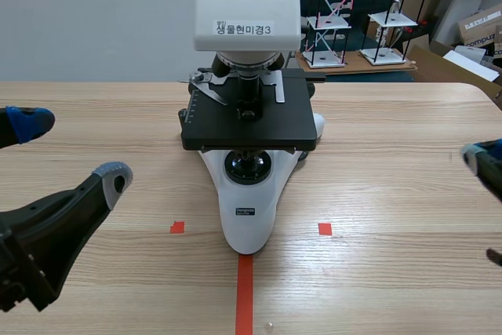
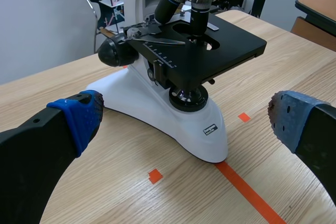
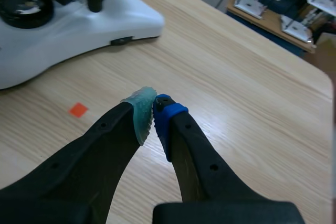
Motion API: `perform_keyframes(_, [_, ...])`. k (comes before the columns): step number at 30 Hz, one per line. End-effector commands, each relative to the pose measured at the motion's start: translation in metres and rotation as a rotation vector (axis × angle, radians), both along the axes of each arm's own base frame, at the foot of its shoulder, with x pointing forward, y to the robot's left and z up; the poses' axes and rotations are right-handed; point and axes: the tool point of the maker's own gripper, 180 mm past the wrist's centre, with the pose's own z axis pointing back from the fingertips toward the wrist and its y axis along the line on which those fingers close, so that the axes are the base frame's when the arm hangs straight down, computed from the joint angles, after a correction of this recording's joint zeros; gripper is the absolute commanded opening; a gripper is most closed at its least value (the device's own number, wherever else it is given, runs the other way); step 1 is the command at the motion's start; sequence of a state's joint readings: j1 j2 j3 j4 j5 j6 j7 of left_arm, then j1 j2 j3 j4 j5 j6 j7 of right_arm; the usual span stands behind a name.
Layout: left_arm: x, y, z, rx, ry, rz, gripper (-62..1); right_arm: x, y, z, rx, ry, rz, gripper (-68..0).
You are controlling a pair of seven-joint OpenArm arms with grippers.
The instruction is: Point at the stage knob
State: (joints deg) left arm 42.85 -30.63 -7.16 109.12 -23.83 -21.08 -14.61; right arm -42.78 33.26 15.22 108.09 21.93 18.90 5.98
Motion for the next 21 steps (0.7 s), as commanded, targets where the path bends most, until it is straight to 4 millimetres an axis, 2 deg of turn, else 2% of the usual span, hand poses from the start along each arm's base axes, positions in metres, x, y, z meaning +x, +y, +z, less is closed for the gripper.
perform_keyframes(1, [0.001, -0.002, 0.006, -0.015, -0.019, -0.004, 1.4, 0.007, -0.016, 0.001, -0.023, -0.014, -0.018, -62.9])
perform_keyframes(4, [0.001, -0.002, 0.006, -0.015, -0.018, -0.003, 1.4, 0.016, -0.042, -0.001, -0.002, -0.031, -0.062, -63.2])
perform_keyframes(9, [0.001, -0.002, 0.006, -0.015, -0.018, -0.003, 1.4, 0.032, -0.074, -0.004, 0.079, -0.073, -0.069, -65.8])
perform_keyframes(13, [0.001, -0.002, 0.006, -0.016, -0.018, -0.003, 1.4, 0.047, -0.091, 0.0, 0.12, -0.117, -0.055, -66.9])
perform_keyframes(17, [0.001, -0.002, 0.006, -0.016, -0.019, -0.003, 1.4, 0.064, -0.089, -0.003, 0.112, -0.125, -0.01, -66.9])
perform_keyframes(21, [0.001, -0.002, 0.006, -0.016, -0.018, -0.003, 1.4, 0.08, -0.065, -0.009, 0.112, -0.125, 0.081, -66.9])
